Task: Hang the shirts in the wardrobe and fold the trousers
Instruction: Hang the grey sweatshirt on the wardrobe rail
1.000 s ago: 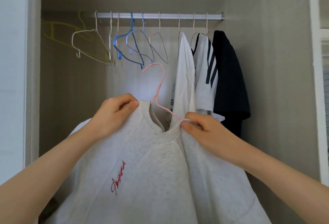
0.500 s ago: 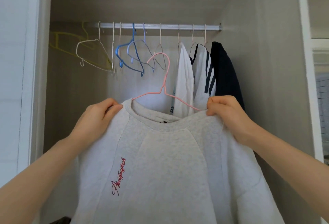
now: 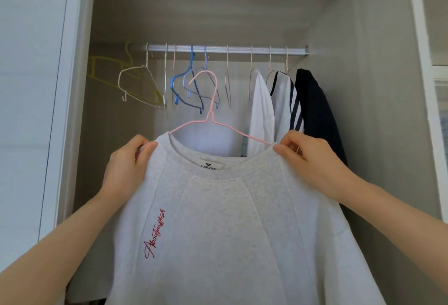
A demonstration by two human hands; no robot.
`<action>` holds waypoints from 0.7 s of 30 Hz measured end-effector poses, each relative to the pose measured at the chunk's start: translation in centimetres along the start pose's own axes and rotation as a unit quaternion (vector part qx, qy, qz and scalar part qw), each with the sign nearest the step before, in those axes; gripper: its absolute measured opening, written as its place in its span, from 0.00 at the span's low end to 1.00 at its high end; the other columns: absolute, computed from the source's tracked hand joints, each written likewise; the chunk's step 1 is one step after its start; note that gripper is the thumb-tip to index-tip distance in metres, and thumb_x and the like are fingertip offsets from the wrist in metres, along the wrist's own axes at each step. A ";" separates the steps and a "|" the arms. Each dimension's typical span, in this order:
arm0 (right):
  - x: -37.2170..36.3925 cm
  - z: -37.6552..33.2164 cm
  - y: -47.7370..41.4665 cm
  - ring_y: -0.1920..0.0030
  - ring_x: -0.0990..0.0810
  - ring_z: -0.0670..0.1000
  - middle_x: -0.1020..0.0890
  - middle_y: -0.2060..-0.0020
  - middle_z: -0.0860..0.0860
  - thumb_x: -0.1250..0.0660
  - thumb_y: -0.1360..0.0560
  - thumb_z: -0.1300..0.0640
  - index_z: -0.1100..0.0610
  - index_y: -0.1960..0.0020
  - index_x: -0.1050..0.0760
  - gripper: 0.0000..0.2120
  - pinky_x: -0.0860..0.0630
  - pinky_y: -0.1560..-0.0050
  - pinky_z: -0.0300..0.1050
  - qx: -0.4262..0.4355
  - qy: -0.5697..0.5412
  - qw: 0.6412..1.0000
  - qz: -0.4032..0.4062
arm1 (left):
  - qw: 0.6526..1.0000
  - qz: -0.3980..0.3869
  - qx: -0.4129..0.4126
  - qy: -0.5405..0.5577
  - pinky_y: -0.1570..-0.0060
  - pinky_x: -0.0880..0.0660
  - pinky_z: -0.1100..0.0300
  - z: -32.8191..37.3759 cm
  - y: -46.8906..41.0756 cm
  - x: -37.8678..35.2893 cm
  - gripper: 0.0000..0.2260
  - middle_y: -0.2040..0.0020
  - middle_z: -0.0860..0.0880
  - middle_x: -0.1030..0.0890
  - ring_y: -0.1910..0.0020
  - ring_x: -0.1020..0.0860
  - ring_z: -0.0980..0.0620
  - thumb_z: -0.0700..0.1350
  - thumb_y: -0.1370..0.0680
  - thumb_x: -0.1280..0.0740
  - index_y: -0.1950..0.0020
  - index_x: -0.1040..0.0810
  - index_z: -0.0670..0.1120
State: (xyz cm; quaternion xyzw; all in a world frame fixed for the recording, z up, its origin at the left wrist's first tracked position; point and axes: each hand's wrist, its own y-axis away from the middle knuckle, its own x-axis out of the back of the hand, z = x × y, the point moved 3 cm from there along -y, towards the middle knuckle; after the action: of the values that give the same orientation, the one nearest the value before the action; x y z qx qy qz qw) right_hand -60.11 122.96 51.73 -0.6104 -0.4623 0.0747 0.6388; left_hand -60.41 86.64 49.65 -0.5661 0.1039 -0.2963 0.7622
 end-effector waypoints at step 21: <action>1.7 -1.6 -1.6 0.50 0.16 0.56 0.15 0.51 0.57 0.33 0.25 0.55 0.60 0.52 0.16 0.11 0.23 0.43 0.51 -0.250 -0.461 0.840 -0.140 | 0.998 -0.021 -0.015 -0.059 0.56 0.28 0.48 -1.7 -3.5 -2.3 0.12 0.61 0.48 0.22 0.58 0.25 0.46 0.48 0.17 0.41 0.56 0.25 0.44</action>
State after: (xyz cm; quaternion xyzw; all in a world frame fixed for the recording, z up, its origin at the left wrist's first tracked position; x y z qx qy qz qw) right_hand -58.79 122.53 54.17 -0.5735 -0.7866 0.1395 0.1812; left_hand -64.27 85.99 51.88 -0.5957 0.0511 -0.2772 0.7521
